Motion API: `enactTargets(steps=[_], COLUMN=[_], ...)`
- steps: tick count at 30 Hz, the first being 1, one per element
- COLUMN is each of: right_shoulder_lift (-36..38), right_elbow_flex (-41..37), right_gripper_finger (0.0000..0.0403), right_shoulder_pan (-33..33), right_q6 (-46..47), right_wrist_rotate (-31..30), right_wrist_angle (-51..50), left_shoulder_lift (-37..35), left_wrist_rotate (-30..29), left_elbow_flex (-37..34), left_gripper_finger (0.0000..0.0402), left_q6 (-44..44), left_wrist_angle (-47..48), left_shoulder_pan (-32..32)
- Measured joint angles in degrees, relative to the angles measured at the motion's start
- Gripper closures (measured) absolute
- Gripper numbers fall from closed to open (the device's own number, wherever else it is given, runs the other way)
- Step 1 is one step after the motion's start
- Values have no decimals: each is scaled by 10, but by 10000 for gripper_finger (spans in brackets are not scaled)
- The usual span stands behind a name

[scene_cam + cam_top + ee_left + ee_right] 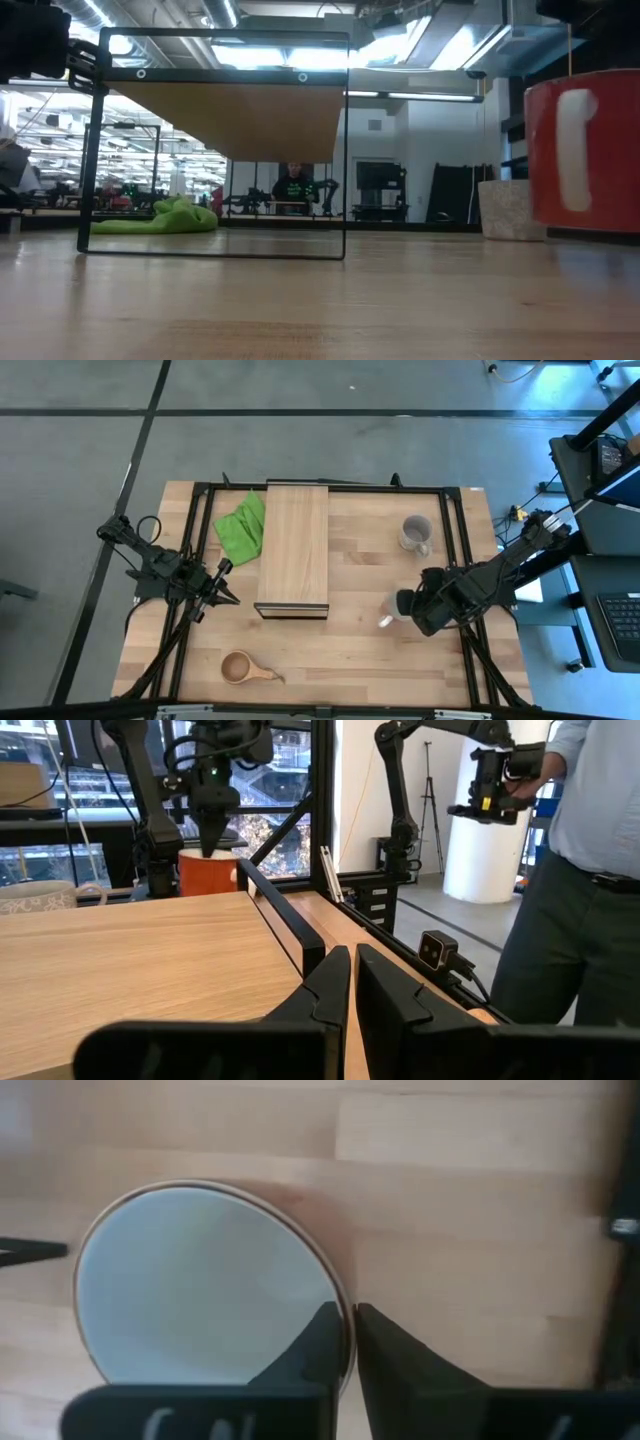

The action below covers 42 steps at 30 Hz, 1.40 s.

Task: Stack small to large cups/mugs on shelf
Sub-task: Put the red mug on the shelf

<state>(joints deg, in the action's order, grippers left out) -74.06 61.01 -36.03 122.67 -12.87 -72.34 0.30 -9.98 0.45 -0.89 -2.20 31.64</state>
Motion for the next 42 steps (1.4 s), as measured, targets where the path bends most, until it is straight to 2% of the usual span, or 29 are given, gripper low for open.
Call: enactTargets(steps=[12, 27, 30, 42], right_shoulder_lift=[-51, -54, -54, -48], right_elbow_flex=[6, 6, 6, 5], right_gripper_finger=[367, 364, 350, 250], right_shoulder_pan=[0, 0, 0, 0], right_q6=[1, 5, 1, -33], right_wrist_rotate=[31, 20, 17, 22], right_wrist_angle=[26, 48, 49, 24], left_shoulder_lift=[0, 0, 0, 0], left_wrist_rotate=[0, 0, 0, 0], left_elbow_flex=[0, 0, 0, 0], left_gripper_finger=[388, 388, 388, 388], left_q6=[0, 0, 0, 0], left_wrist_angle=[0, 0, 0, 0], left_shoulder_pan=[0, 0, 0, 0])
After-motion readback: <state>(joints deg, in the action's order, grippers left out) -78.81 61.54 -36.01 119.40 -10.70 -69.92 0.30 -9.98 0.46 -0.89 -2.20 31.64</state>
